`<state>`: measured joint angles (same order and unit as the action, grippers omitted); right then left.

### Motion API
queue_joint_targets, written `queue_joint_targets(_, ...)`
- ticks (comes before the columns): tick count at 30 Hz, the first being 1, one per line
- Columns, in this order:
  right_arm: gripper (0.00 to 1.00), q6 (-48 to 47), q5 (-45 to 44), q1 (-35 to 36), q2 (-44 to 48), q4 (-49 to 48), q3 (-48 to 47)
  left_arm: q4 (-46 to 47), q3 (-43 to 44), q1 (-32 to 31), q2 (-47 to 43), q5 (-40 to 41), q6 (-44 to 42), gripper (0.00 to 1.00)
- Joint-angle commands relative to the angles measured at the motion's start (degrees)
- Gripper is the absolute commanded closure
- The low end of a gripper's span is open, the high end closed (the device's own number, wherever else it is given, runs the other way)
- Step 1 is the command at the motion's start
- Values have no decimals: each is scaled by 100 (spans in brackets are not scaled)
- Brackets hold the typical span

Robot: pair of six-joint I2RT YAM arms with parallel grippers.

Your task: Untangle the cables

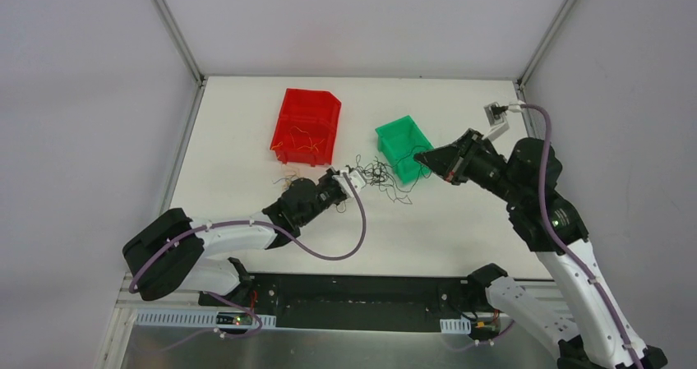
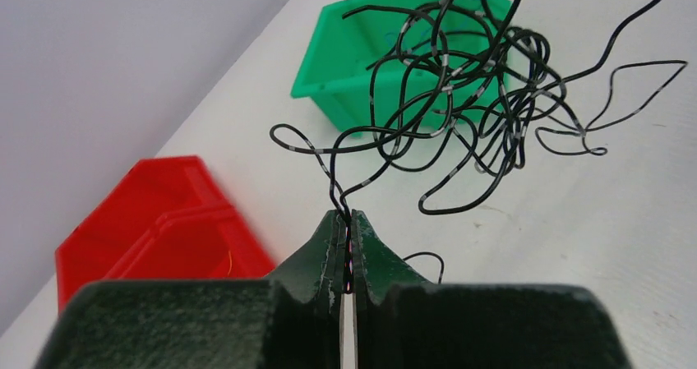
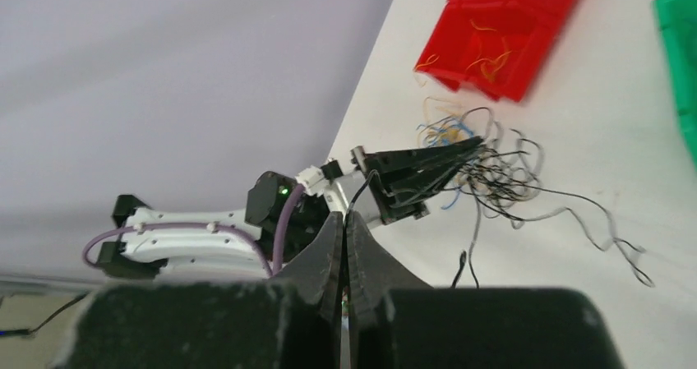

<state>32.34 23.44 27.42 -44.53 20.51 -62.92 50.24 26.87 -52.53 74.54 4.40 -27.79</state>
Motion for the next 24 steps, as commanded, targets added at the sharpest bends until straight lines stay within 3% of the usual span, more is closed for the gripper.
queue_joint_targets(1, 100, -568, -1456, 11, 506, 444, -108, -5, 246, -24, -187, 1408, 438, 100)
queue_joint_targets(6, 100, -779, -4432, 10, 1043, 695, 180, -351, 137, 188, -612, 3168, 1209, 100)
queue_joint_targets(10, 100, -205, -6174, 0, 1490, 615, 656, -1087, -198, 784, -1726, 3472, 2222, 100)
queue_joint_targets(14, 100, -304, -6306, -13, 1788, 470, 779, -1475, -702, 1358, -2823, 2971, 2751, 100)
queue_joint_targets(21, 100, 163, -8091, -12, 2503, 1016, 723, -1592, -933, 1360, -3248, 3784, 3051, 100)
queue_joint_targets(24, 100, -481, -7156, -6, 2917, 255, 1109, -1520, -1010, 1363, -3394, 3599, 3062, 100)
